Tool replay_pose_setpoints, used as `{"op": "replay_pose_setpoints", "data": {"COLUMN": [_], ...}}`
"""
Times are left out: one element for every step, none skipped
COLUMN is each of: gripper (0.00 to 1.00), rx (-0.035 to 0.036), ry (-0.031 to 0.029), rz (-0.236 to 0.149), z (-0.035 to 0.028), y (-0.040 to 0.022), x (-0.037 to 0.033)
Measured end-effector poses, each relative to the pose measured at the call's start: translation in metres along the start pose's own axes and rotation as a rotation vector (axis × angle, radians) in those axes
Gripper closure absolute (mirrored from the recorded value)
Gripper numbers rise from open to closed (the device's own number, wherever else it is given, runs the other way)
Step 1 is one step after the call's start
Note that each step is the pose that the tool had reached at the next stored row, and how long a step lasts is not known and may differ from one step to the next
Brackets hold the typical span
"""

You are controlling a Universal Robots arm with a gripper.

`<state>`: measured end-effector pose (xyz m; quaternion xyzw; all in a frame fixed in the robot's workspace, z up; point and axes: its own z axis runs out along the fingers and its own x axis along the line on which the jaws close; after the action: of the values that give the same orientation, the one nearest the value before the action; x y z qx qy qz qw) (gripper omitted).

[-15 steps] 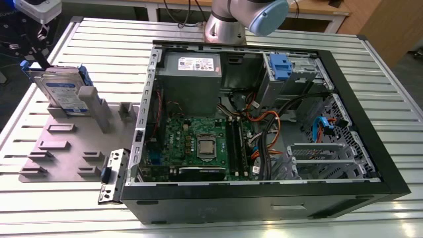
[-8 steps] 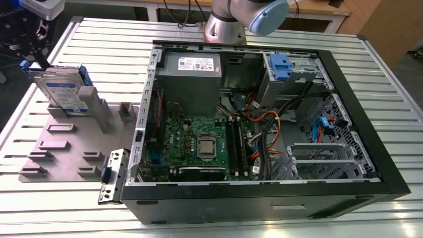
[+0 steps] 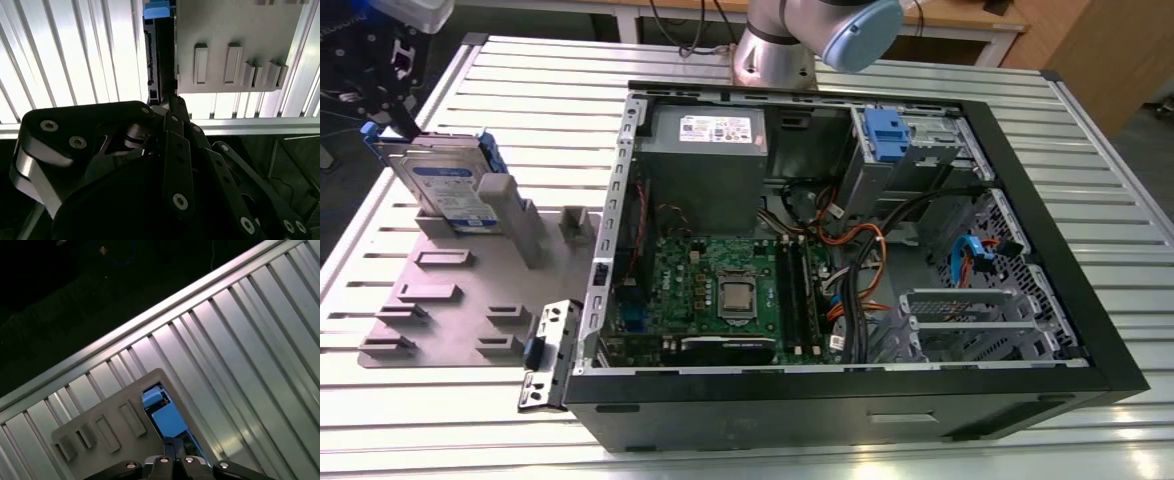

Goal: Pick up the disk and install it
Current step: 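Pick up the disk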

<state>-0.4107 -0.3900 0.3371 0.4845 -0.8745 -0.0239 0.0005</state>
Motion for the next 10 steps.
{"op": "replay_pose_setpoints", "data": {"gripper": [0.89,0.89,0.89,0.89,0.89,0.89,0.89,0.89,0.89,0.89], "rx": [-0.0004,-0.0007,-0.0007,-0.0007,-0.0007,-0.0007,-0.0007,-0.0007,-0.0007,-0.0007], "ry": [0.0007,0.0012,0.0012,0.0013,0.0013,0.0013,0.0013,0.0013,0.0013,0.0013], "rz": [-0.016,-0.028,-0.030,-0.030,-0.030,-0.030,-0.030,-0.030,-0.030,-0.030], "z": [0.0000,0.0000,0.0000,0.0000,0.0000,0.0000,0.0000,0.0000,0.0000,0.0000], "y": [0.0000,0.0000,0.0000,0.0000,-0.0002,-0.0005,-0.0005,-0.0005,-0.0005,-0.0005], "x": [0.0000,0.0000,0.0000,0.0000,-0.0001,-0.0003,-0.0003,-0.0003,-0.0003,-0.0003]}}
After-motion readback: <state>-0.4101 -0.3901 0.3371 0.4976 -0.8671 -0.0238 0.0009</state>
